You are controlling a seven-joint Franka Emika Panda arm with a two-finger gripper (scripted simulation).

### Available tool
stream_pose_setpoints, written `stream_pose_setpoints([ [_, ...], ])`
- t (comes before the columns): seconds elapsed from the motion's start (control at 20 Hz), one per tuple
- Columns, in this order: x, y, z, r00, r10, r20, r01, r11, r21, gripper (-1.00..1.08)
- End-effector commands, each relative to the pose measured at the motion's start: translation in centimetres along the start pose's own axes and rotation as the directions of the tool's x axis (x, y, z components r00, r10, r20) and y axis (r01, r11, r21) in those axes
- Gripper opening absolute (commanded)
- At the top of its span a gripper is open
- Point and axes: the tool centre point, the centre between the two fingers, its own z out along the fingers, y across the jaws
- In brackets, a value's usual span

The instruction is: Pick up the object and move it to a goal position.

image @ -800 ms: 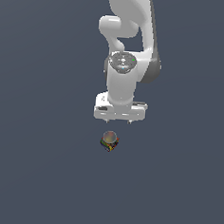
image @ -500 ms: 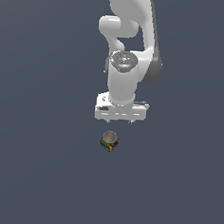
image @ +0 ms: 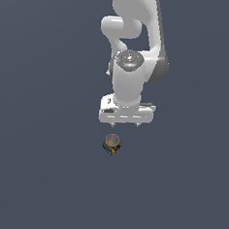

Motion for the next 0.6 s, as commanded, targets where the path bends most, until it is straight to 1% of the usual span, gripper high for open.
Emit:
stream_pose_setpoints([
  [0.0,0.1,0.1,0.1,1.000,0.013,0.000,-0.013,1.000,-0.001,1.00],
  [0.3,0.4,0.7,0.7,0.996,0.085,-0.001,-0.085,0.996,-0.007,1.00],
  [0.55,0.9,1.4,1.6,0.983,0.181,-0.003,-0.181,0.983,-0.015,1.00],
])
